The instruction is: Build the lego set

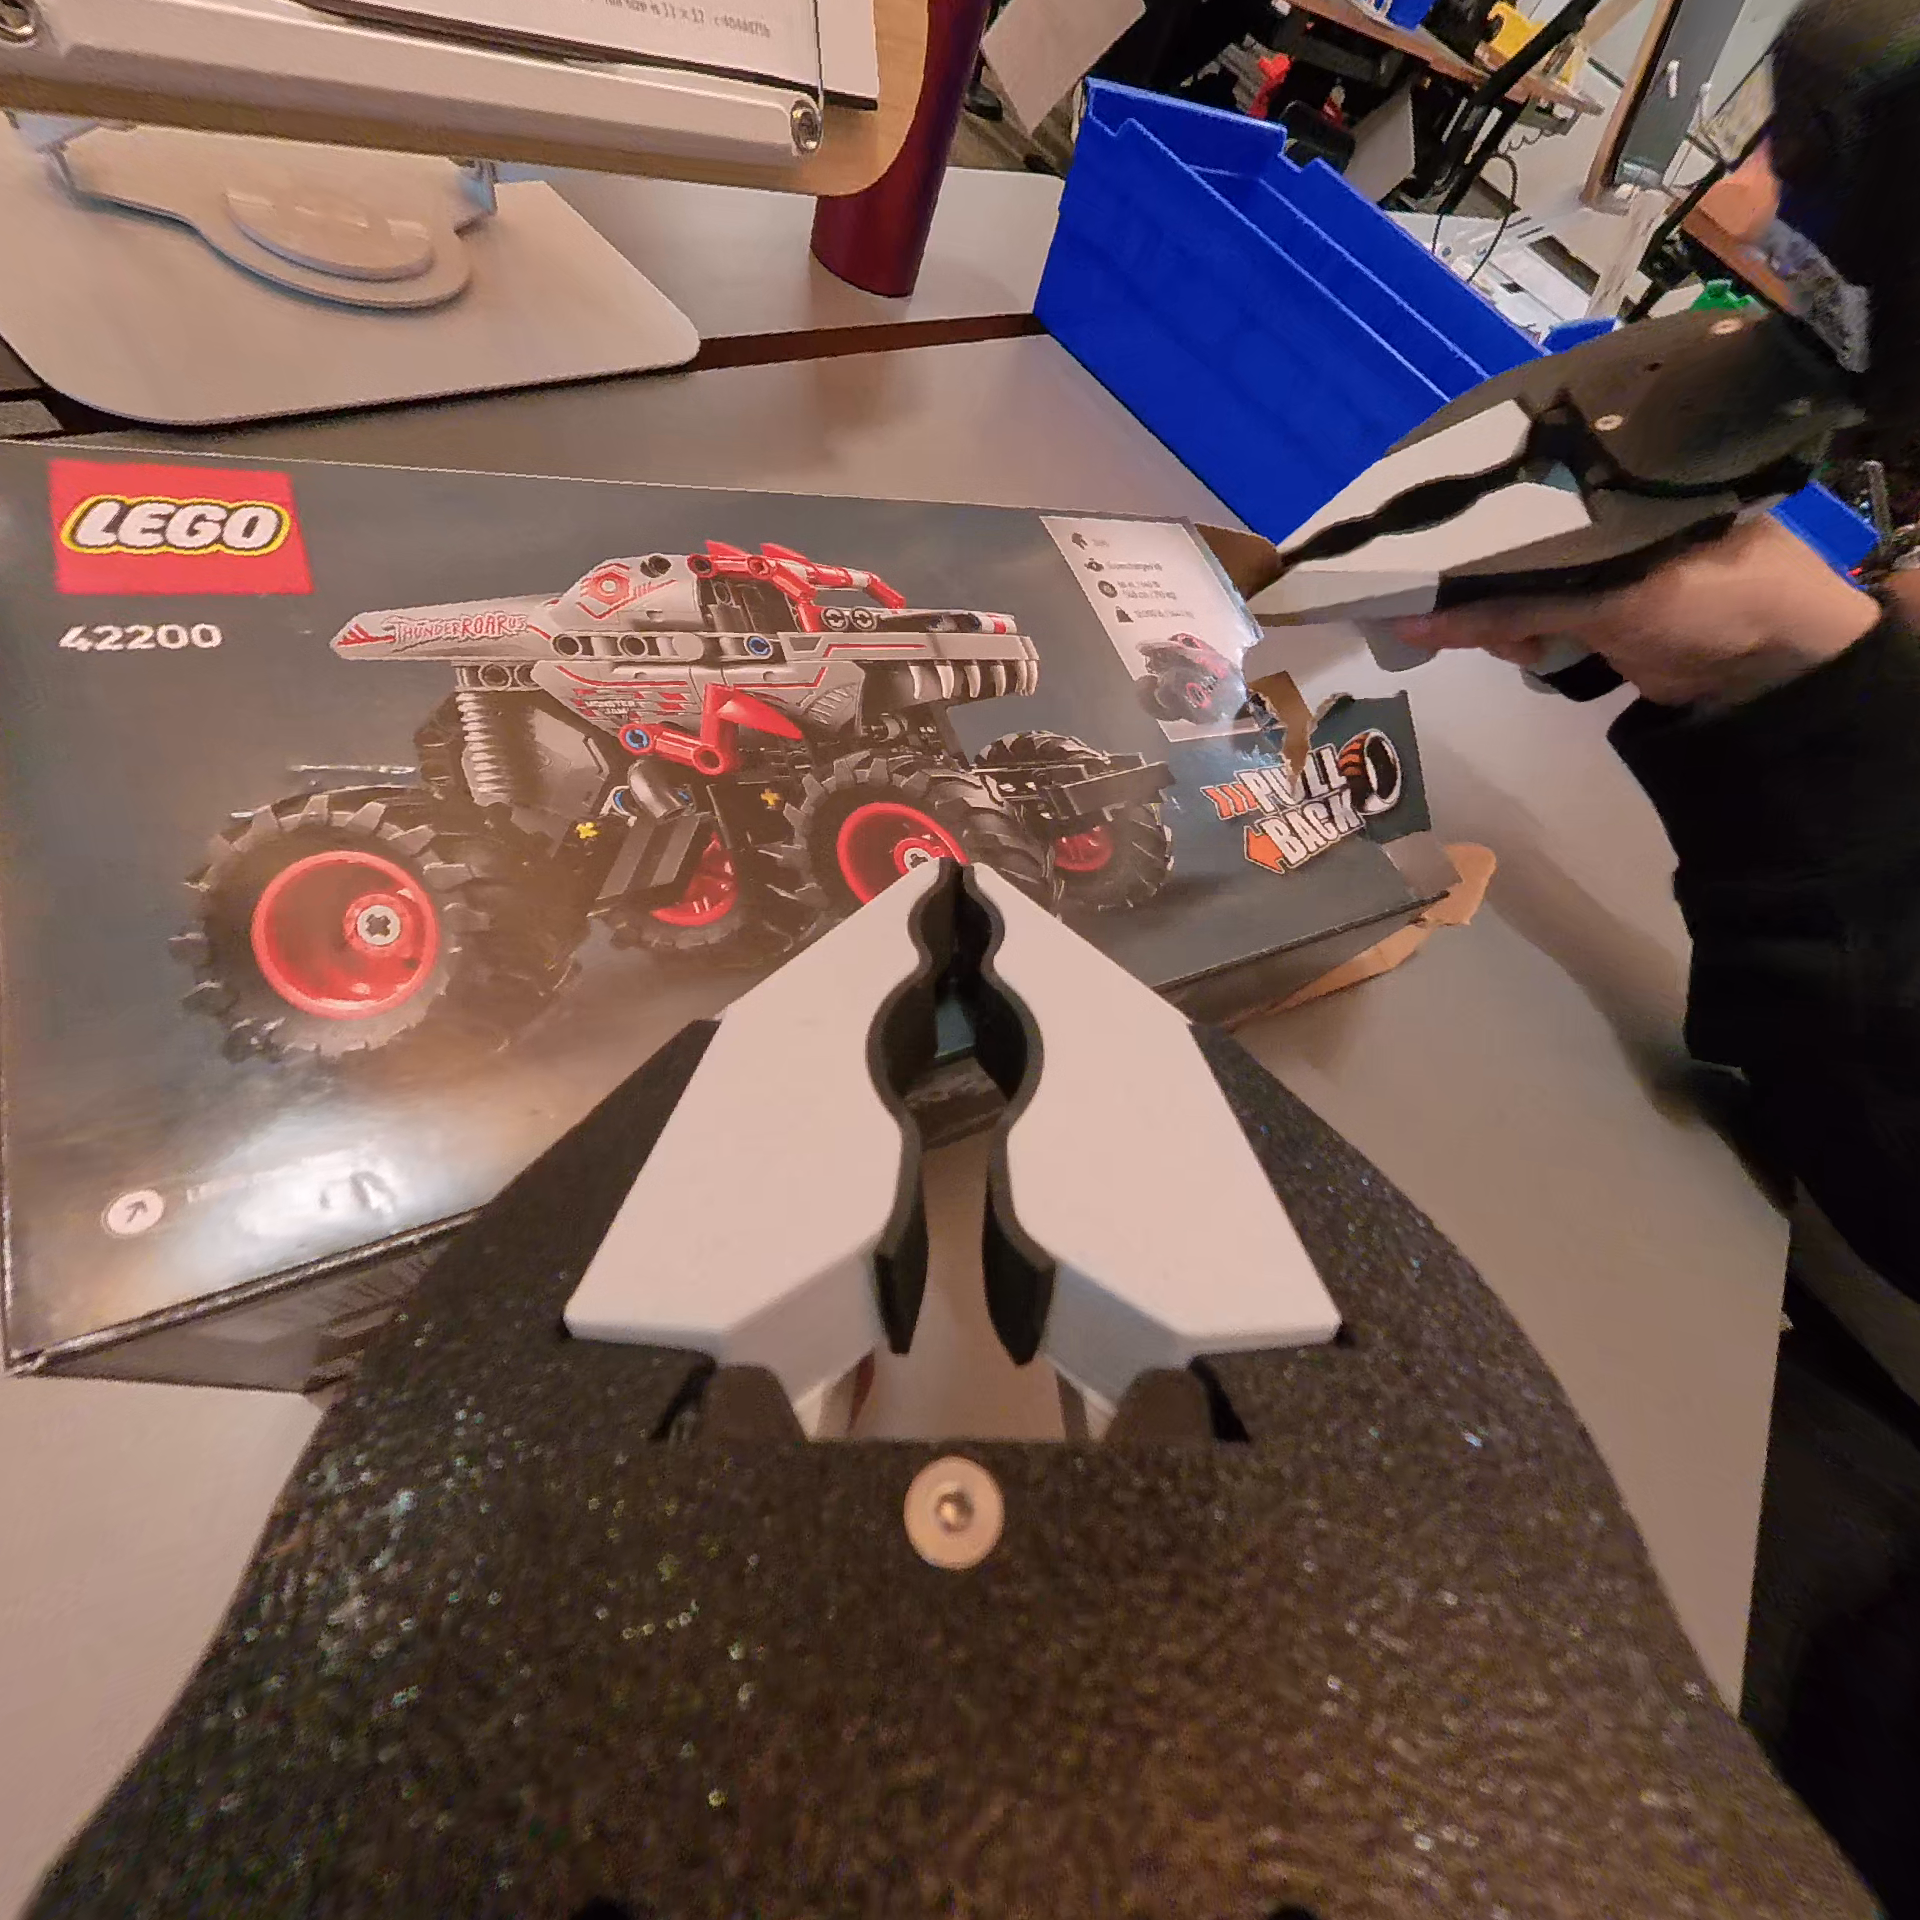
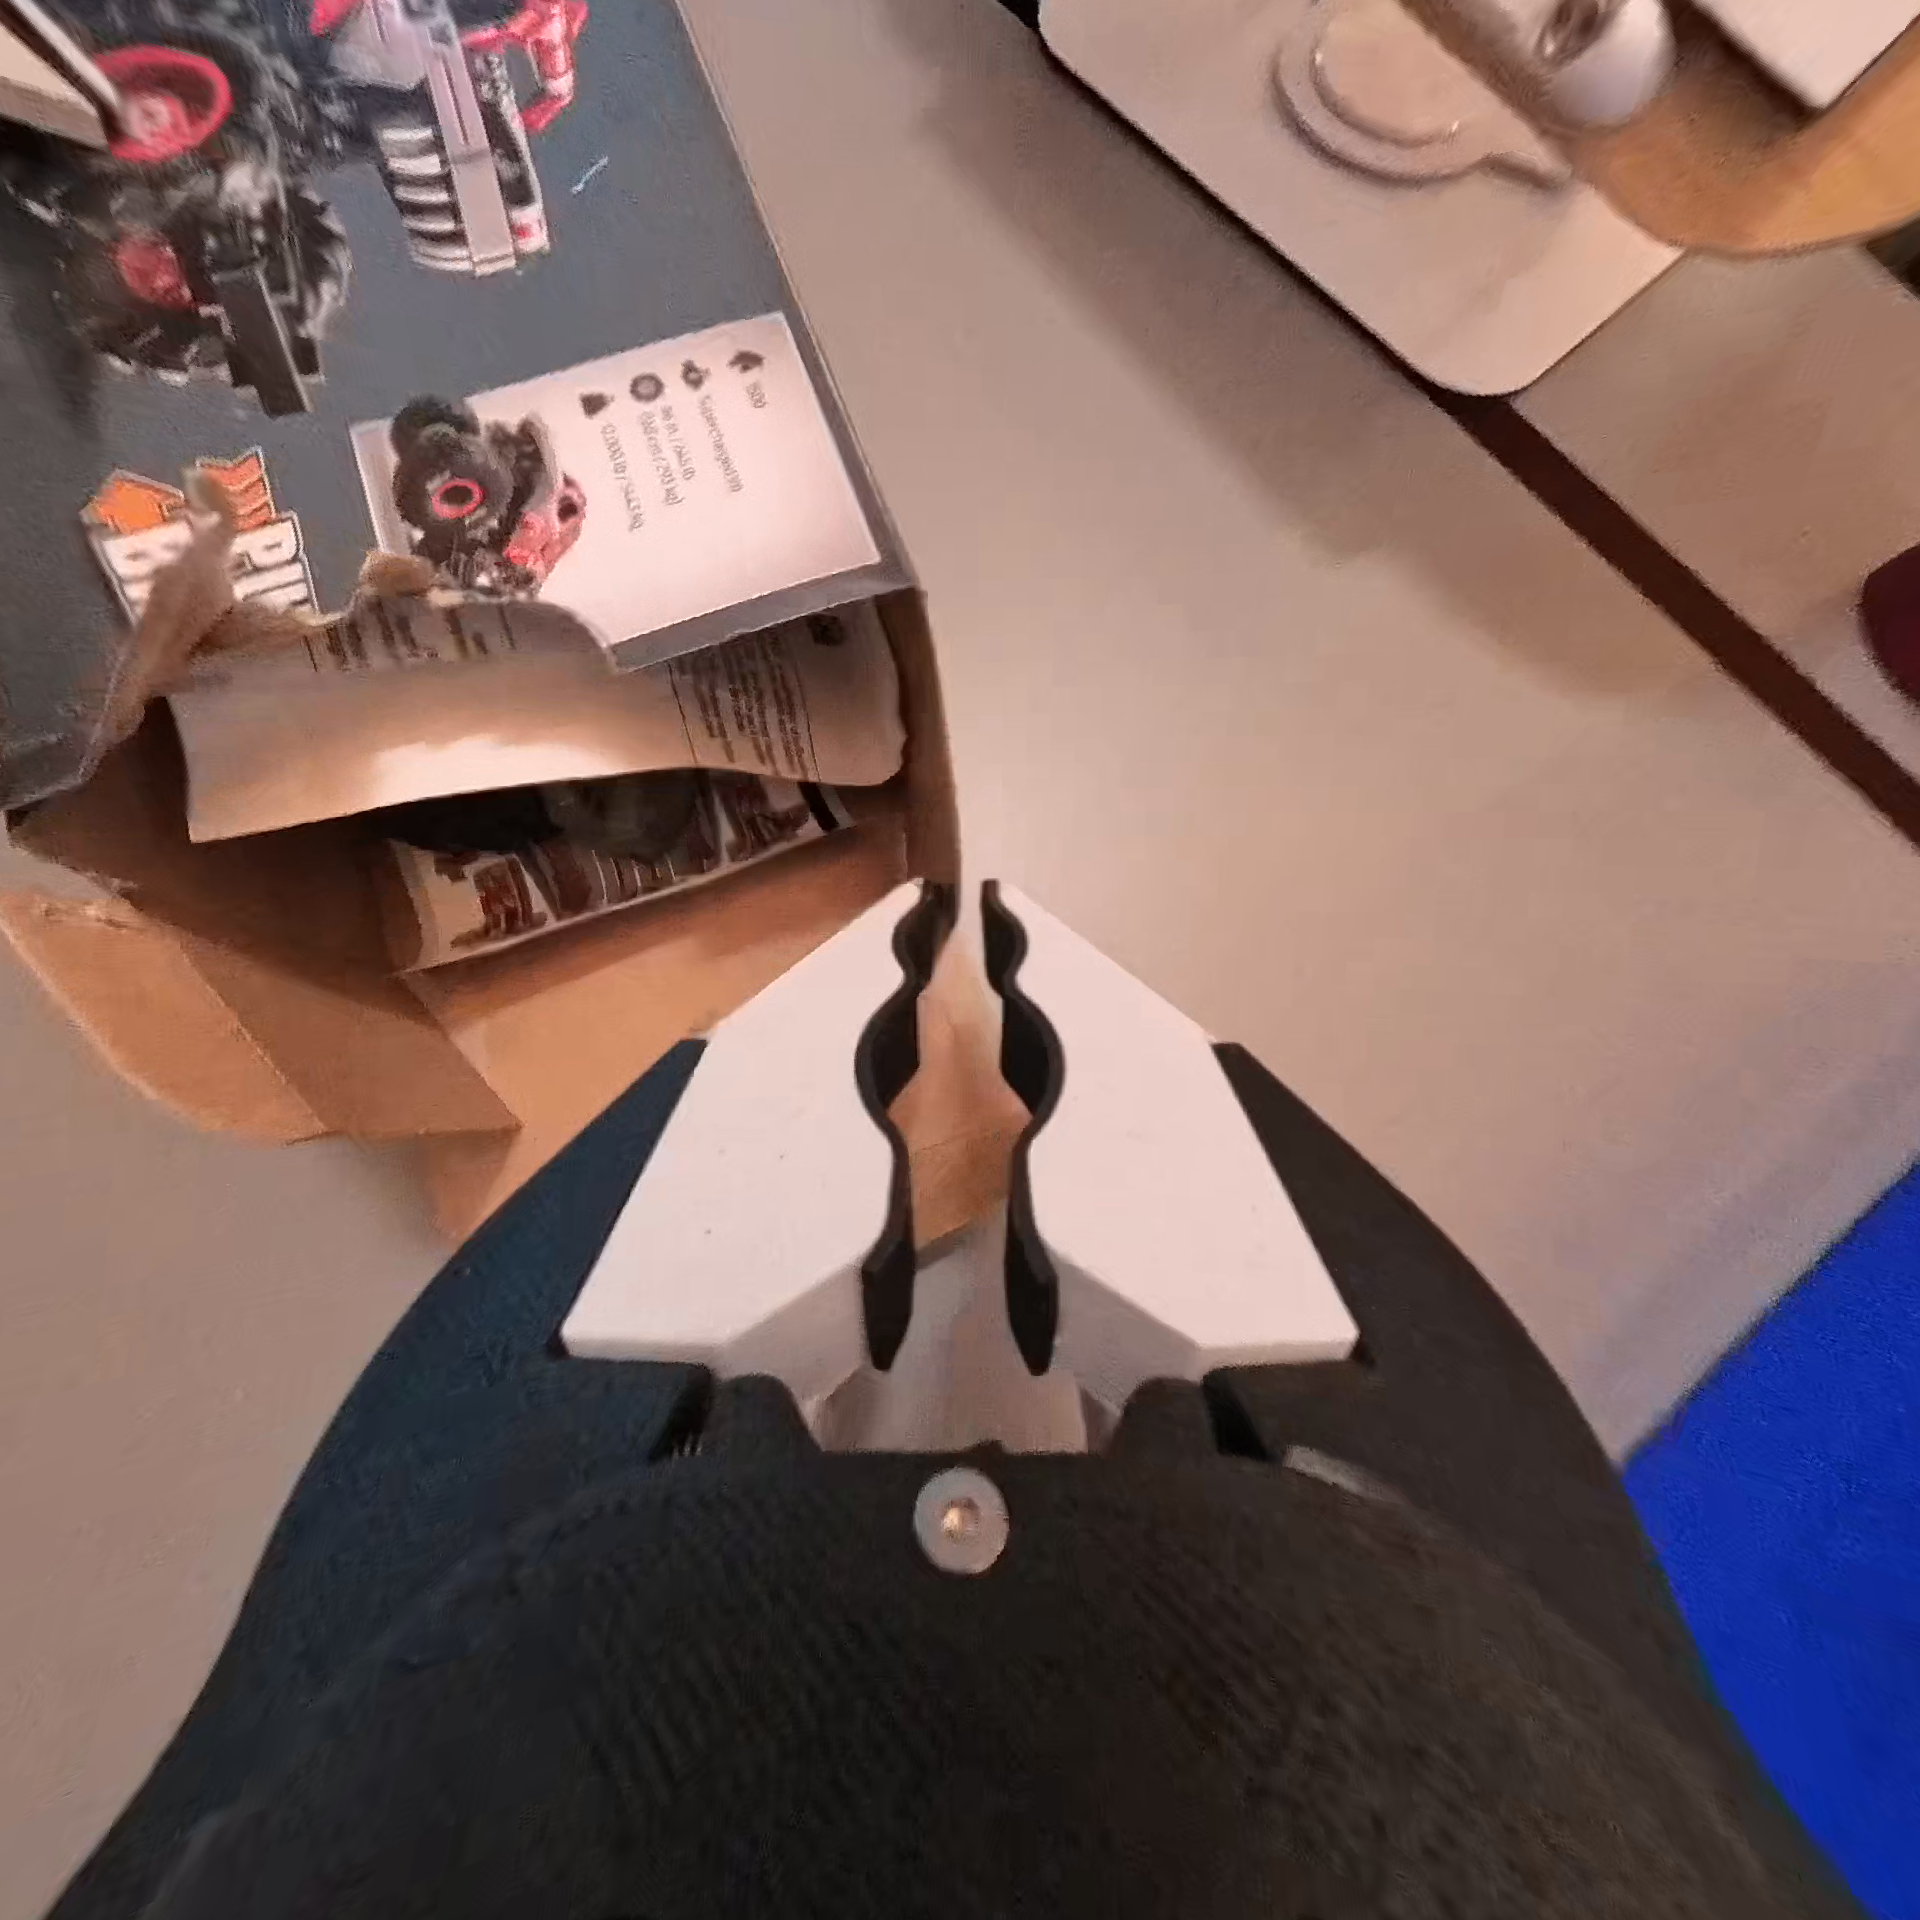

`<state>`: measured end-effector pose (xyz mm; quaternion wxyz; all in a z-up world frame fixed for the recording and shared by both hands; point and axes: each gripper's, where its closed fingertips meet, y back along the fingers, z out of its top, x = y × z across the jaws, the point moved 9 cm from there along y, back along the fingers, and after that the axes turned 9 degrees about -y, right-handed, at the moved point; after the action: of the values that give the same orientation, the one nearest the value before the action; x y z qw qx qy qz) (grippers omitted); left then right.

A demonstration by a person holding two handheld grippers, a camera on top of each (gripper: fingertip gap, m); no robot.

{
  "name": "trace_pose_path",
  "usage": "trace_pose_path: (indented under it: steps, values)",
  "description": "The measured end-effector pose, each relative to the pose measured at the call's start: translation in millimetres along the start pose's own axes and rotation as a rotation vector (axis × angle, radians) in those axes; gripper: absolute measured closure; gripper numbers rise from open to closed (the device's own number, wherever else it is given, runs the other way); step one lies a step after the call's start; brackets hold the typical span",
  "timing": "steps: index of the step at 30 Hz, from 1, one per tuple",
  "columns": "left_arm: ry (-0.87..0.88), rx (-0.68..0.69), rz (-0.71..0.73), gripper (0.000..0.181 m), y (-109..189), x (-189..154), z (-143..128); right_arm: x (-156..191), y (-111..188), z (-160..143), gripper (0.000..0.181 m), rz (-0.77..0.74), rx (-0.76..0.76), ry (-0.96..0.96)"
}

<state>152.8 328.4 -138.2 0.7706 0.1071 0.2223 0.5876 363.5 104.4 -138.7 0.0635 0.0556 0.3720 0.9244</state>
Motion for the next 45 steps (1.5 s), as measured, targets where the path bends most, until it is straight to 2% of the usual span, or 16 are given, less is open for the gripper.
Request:
trace_pose_path:
  steps: [2,4,5,7,9,11,15,18,21,23,28,32,38,45]
  values:
    - [-0.001,0.000,0.000,0.181,0,0,0,16,15,2,0.157,-0.105,-0.013,0.130]
    - [-0.002,-0.004,0.000,0.181,1,0,0,44,35,6,0.159,-0.123,-0.108,0.226]
    - [-0.003,-0.003,0.001,0.181,0,0,0,58,43,8,0.165,-0.067,-0.163,0.191]
    - [-0.007,-0.001,0.004,0.181,0,0,0,73,53,14,0.164,0.097,-0.265,-0.015]
    - [-0.001,-0.004,-0.002,0.181,0,0,0,72,45,11,0.158,0.259,-0.306,-0.247]
    - [0.005,-0.009,-0.006,0.181,1,0,0,69,29,2,0.151,0.388,-0.259,-0.404]
    - [0.001,-0.012,-0.004,0.181,1,0,0,61,13,-11,0.136,0.356,-0.310,-0.626]
    - [0.001,-0.009,-0.006,0.181,1,0,0,63,8,-12,0.149,0.499,-0.308,-0.734]
    - [-0.002,-0.006,-0.007,0.181,1,1,0,57,-4,-17,0.133,0.556,-0.257,-0.877]
    - [-0.002,-0.009,-0.008,0.181,1,1,0,55,-12,-25,0.137,0.577,-0.192,-0.949]
    - [-0.006,-0.023,-0.006,0.181,1,0,-1,57,-22,-35,0.139,0.566,-0.113,-1.023]
    - [-0.007,-0.025,-0.007,0.181,1,0,-1,60,-31,-31,0.141,0.629,-0.119,-1.098]
    - [-0.008,-0.029,-0.010,0.181,1,1,-1,52,-37,-30,0.145,0.630,-0.156,-1.182]
    - [-0.008,-0.035,-0.017,0.181,2,1,-2,50,-40,-28,0.145,0.670,-0.097,-1.165]
